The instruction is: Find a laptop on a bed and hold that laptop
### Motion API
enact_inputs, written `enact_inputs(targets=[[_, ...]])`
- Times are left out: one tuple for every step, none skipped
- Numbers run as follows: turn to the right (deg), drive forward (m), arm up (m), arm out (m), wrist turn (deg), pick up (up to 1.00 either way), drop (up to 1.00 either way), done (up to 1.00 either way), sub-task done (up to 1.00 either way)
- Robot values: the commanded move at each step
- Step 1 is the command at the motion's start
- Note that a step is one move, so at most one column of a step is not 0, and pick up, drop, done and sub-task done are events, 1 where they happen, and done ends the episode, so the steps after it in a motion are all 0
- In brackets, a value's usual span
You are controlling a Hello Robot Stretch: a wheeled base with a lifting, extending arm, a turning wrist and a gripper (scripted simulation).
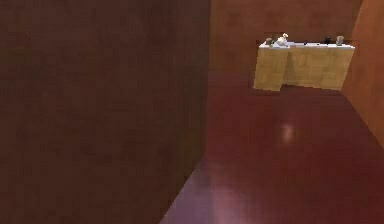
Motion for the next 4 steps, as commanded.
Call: enact_inputs(targets=[[15.0, 0.00, 0.00, 0.00, 0.0, 0.00, 0.00, 0.00, 0.00], [0.0, 0.30, 0.00, 0.00, 0.0, 0.00, 0.00, 0.00, 0.00], [3.0, 0.00, 0.00, 0.00, 0.0, 0.00, 0.00, 0.00, 0.00], [0.0, 1.00, 0.00, 0.00, 0.0, 0.00, 0.00, 0.00, 0.00]])
